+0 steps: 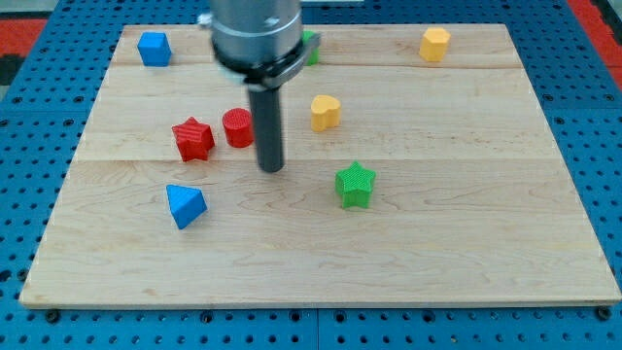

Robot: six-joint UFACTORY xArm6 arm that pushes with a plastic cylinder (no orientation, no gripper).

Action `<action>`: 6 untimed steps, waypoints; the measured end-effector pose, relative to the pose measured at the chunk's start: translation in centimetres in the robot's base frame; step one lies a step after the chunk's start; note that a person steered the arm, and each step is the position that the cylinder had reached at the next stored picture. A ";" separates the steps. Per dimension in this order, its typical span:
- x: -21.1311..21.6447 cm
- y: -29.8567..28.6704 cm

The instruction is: Move red star parallel to the red circle

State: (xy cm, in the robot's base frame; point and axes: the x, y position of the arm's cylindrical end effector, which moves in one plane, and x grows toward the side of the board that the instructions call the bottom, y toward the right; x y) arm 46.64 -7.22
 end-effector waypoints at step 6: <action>3.0 -6.1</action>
